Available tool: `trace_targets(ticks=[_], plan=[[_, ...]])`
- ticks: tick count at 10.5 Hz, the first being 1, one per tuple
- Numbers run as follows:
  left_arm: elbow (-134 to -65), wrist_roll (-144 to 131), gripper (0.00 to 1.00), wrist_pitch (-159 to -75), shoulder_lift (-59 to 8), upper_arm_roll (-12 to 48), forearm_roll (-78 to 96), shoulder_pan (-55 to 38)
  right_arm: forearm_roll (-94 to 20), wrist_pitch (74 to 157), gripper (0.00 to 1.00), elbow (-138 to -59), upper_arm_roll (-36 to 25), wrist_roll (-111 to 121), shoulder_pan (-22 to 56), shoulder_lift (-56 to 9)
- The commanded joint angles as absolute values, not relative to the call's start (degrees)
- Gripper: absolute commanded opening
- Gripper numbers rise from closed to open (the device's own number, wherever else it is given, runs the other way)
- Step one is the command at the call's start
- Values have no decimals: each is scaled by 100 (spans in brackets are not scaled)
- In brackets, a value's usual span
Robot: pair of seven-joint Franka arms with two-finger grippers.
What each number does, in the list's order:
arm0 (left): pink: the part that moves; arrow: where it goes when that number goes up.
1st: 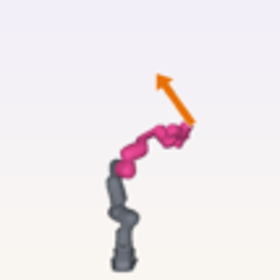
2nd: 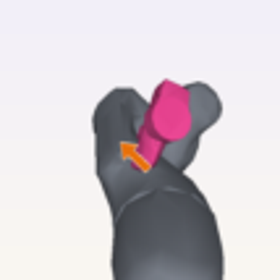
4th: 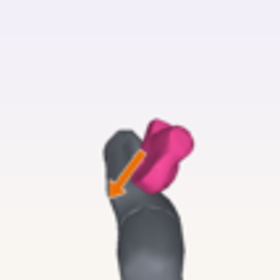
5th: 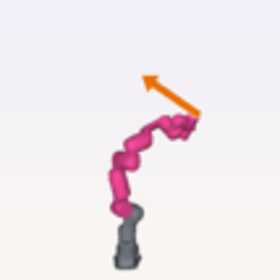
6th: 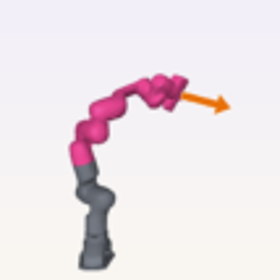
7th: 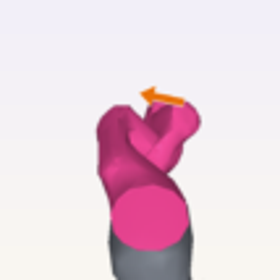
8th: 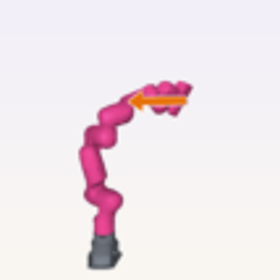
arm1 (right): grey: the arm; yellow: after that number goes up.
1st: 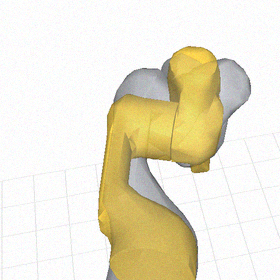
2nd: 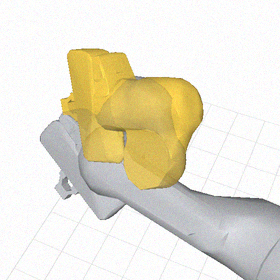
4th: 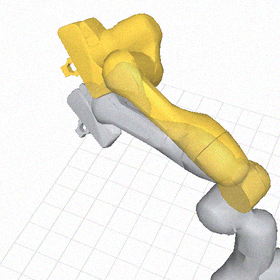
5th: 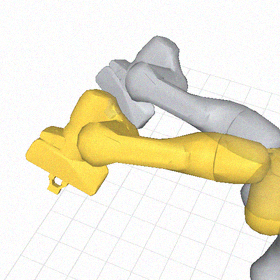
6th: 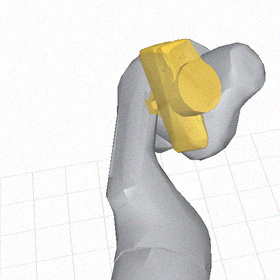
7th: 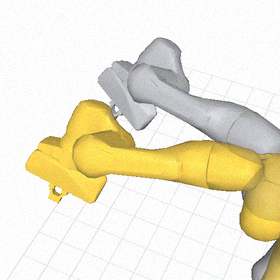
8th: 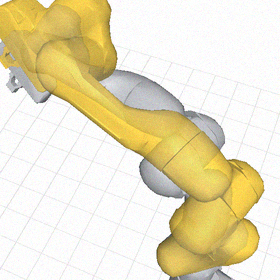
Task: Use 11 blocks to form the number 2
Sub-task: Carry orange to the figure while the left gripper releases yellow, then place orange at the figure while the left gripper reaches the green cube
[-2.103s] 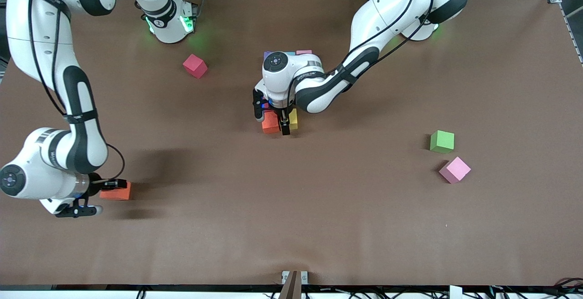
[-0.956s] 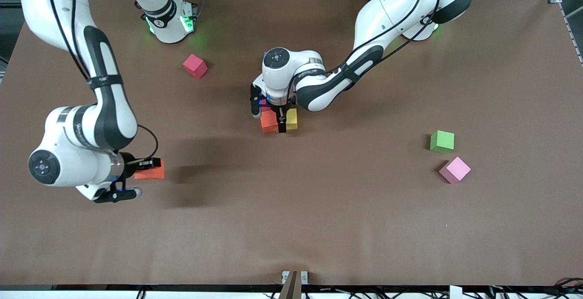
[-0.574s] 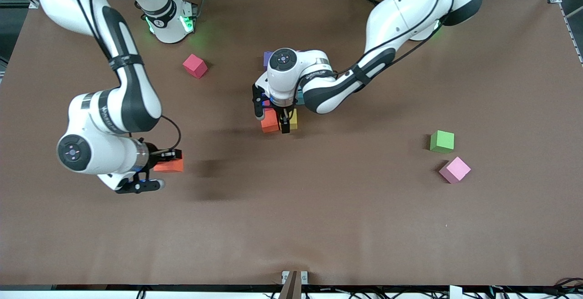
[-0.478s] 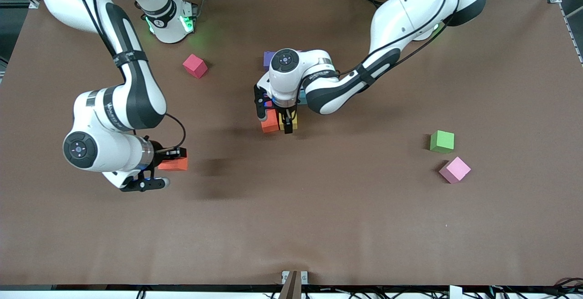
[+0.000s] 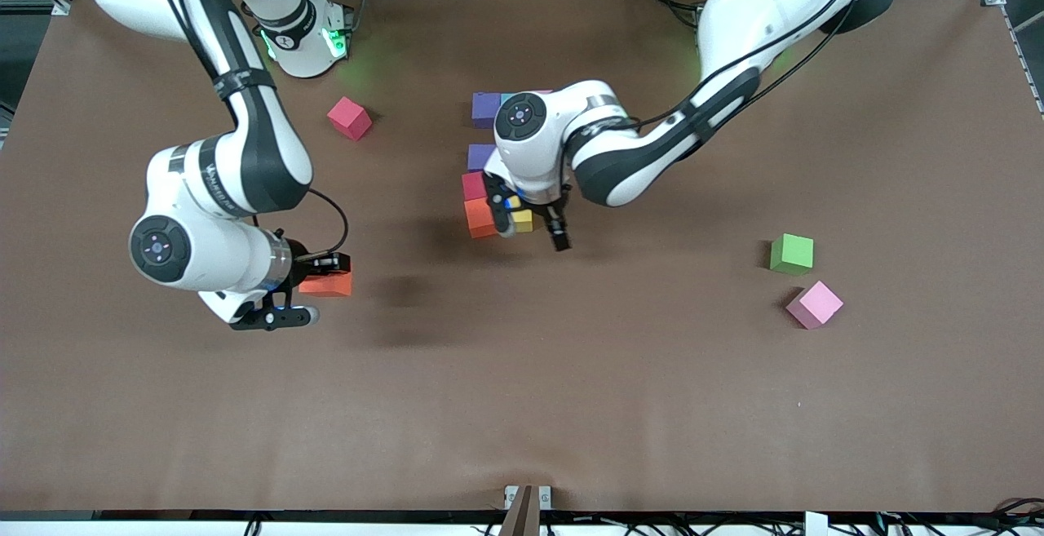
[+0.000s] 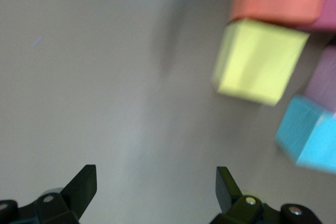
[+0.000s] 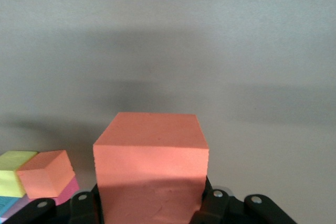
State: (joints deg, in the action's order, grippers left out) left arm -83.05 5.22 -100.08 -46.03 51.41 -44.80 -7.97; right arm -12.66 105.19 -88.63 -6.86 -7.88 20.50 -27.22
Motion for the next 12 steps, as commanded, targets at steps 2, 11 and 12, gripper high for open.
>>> trace_targets(ticks=[2, 11, 12], plan=[[-8279, 12, 100, -9281, -3641, 5107, -4149, -117, -1371, 10775, 0, -9114, -712, -1597, 2433, -2514], [-9420, -1907, 100, -9718, -3384, 5404, -3393, 2712, -1800, 11549, 0, -8474, -712, -6271, 4270, -3259], [-9483, -1959, 100, -9834, -3427, 5423, -3375, 2907, -1932, 11758, 0, -8333, -712, -6893, 4402, -3417]])
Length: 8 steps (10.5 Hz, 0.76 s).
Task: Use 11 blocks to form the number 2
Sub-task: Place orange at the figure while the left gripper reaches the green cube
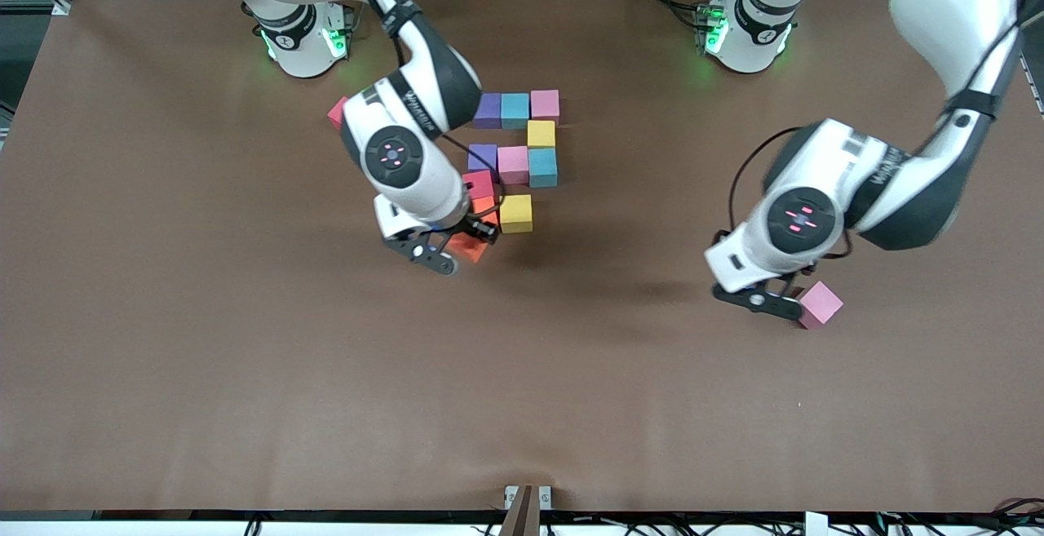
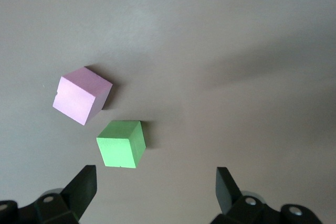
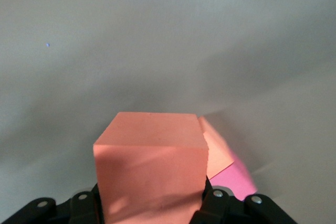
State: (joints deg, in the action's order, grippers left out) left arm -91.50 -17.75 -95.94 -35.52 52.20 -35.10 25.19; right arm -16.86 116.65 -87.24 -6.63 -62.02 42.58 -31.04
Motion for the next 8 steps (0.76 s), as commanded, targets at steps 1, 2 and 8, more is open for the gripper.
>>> trace_targets(ticks=[1, 2, 8], plan=[[-9527, -2056, 100, -9835, -3436, 5414, -3340, 3014, -1942, 11986, 0, -8262, -712, -7404, 4543, -3541], [-9614, -2144, 100, -9861, -3515, 5414, -3331, 3267, -1942, 12162, 0, -8140, -721, -7853, 4683, -3690], [-10143, -2855, 100, -10397, -3630, 5396, -3050, 3850, -1951, 12751, 0, -7892, -747, -10568, 5237, -4227]])
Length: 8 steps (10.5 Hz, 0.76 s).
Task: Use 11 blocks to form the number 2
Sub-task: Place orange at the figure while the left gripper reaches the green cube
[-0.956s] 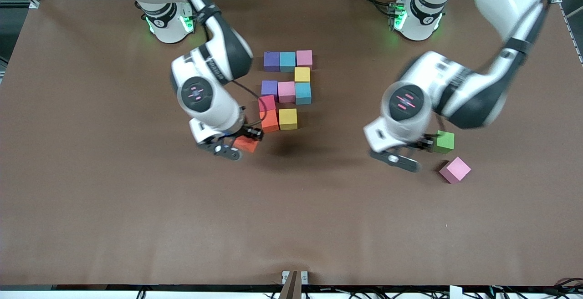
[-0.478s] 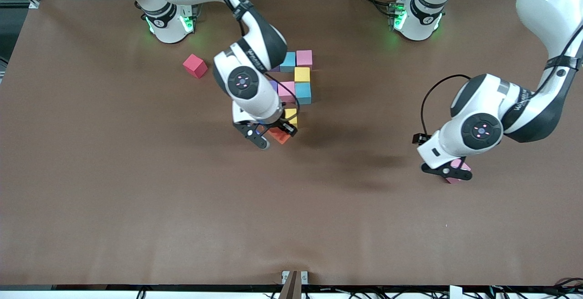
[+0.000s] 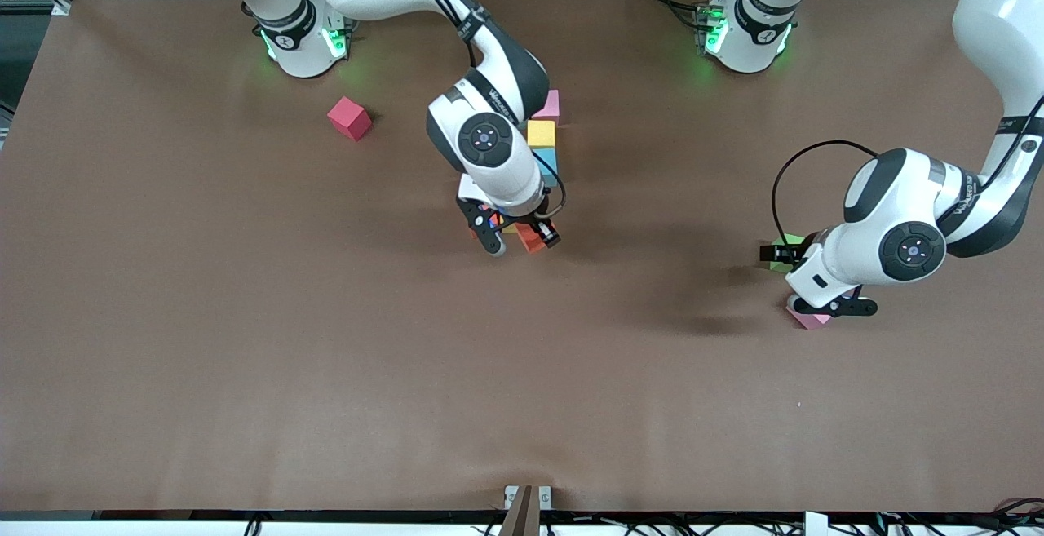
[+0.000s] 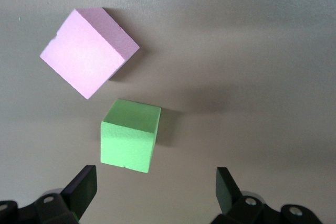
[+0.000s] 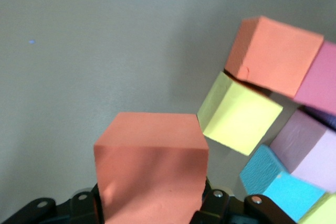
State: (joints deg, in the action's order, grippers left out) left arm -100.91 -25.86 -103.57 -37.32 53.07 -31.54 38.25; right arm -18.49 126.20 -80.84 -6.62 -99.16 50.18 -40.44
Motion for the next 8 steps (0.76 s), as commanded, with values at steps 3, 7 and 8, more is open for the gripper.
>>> trace_targets(ticks=[3, 7, 8], plan=[[-9959, -2804, 100, -10354, -3455, 5431, -3059, 3850, -2012, 12841, 0, -7884, -931, -11309, 5677, -4376], [-9949, -2708, 100, -9952, -2928, 5607, -3032, 3893, -2030, 13270, 0, -7919, -905, -11741, 5792, -4719], [-9949, -2646, 100, -9897, -2788, 5642, -2989, 3911, -2004, 13358, 0, -7936, -897, -11733, 5792, -4755]])
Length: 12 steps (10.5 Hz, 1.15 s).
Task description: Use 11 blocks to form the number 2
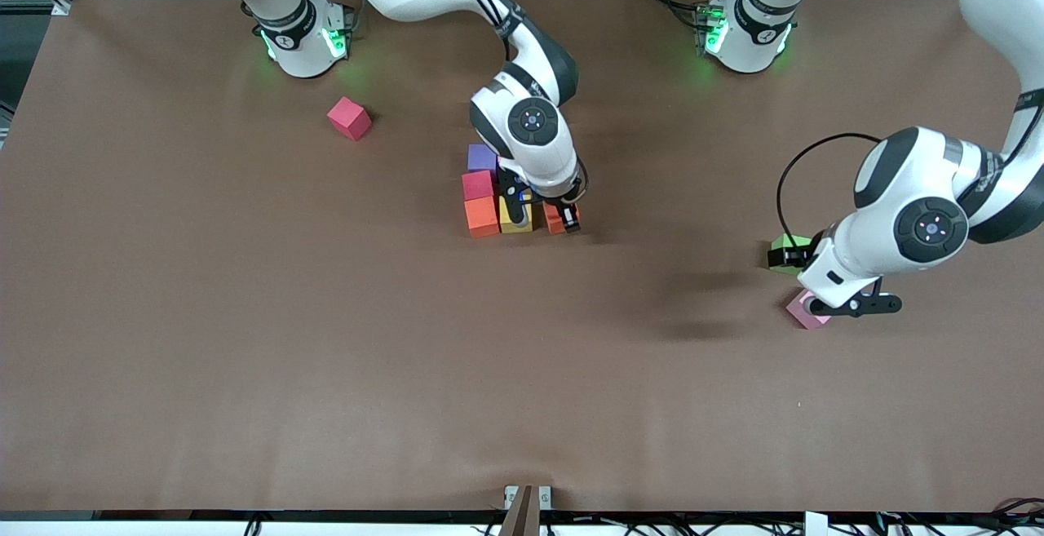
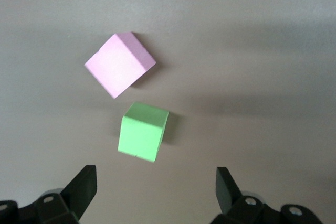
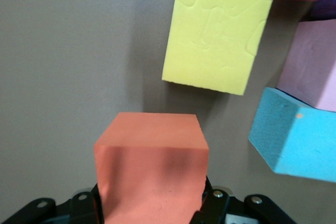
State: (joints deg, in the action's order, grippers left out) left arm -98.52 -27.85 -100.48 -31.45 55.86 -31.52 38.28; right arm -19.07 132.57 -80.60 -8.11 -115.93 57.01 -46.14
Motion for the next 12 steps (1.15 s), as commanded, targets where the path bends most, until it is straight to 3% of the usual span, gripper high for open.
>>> trace_targets(ticks=[1, 3, 4, 7, 10, 12], plan=[[-9949, -2393, 100, -9888, -2612, 5643, -2762, 3955, -2004, 13516, 0, -7997, -801, -11725, 5748, -4772], [-9914, -1534, 100, -9888, -2444, 5259, -2384, 3894, -1882, 13535, 0, -8216, -677, -11716, 5704, -4755], [-9801, -1120, 100, -9888, -2243, 4734, -2086, 3528, -1620, 13544, 0, -8383, -451, -11716, 5556, -4720], [-9756, -91, 100, -9888, -1461, 2074, -927, 1360, -1222, 13597, 0, -8666, -97, -11769, 5291, -4685], [-9765, 412, 100, -9888, -1012, 611, -633, -22, -1222, 13562, 0, -8849, -97, -11777, 5247, -4554], [-9739, 431, 100, -9774, -643, 99, -493, -612, -1222, 13544, 0, -8965, -105, -11943, 5142, -4430]])
